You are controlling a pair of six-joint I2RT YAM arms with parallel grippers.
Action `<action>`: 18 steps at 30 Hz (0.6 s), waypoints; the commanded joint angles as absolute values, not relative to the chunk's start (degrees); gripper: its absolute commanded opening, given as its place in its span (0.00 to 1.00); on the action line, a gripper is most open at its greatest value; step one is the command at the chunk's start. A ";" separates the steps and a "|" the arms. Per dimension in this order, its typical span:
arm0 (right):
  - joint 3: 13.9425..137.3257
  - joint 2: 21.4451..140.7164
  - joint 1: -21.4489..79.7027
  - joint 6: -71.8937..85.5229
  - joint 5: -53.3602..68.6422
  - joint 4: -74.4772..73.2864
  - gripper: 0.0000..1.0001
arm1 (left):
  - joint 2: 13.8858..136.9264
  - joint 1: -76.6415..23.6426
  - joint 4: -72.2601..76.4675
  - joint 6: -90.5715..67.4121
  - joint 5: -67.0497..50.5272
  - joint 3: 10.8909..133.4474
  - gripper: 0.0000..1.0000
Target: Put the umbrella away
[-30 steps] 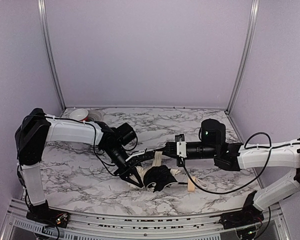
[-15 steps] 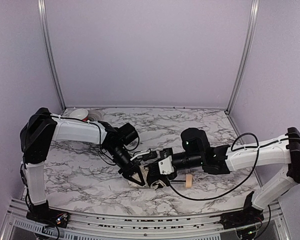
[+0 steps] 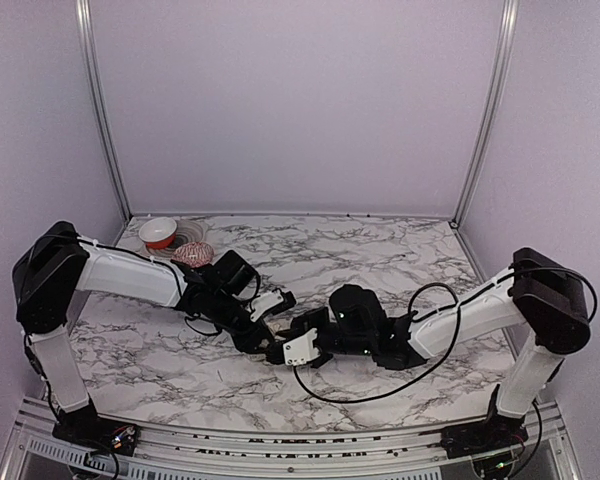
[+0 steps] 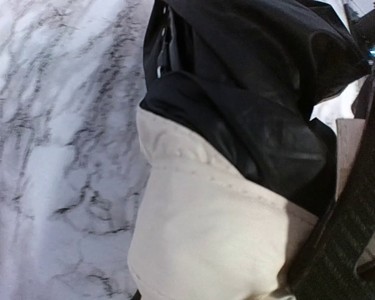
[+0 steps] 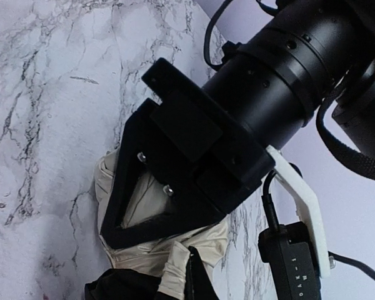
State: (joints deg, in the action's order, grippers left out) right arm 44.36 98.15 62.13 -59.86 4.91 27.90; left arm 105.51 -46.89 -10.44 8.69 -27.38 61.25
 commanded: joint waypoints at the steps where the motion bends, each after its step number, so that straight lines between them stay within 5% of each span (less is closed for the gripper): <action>1: 43.05 102.17 67.14 -63.13 8.72 38.16 0.00 | 101.44 -45.27 6.64 4.94 1.13 59.30 0.00; 7: 42.15 110.36 67.08 -65.25 2.48 41.40 0.00 | 104.57 -47.01 7.89 12.62 5.33 57.51 0.00; 15: 38.15 115.68 66.36 -65.83 0.71 46.33 0.00 | 106.66 -44.84 4.60 11.93 -13.29 54.67 0.00; 18: 37.14 117.08 66.36 -66.19 0.03 47.59 0.00 | 106.43 -44.64 2.74 14.49 -18.17 53.91 0.16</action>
State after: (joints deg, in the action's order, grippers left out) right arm 41.08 112.68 63.07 -65.89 -5.26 54.52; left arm 105.10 -47.18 3.27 14.55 -13.28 54.74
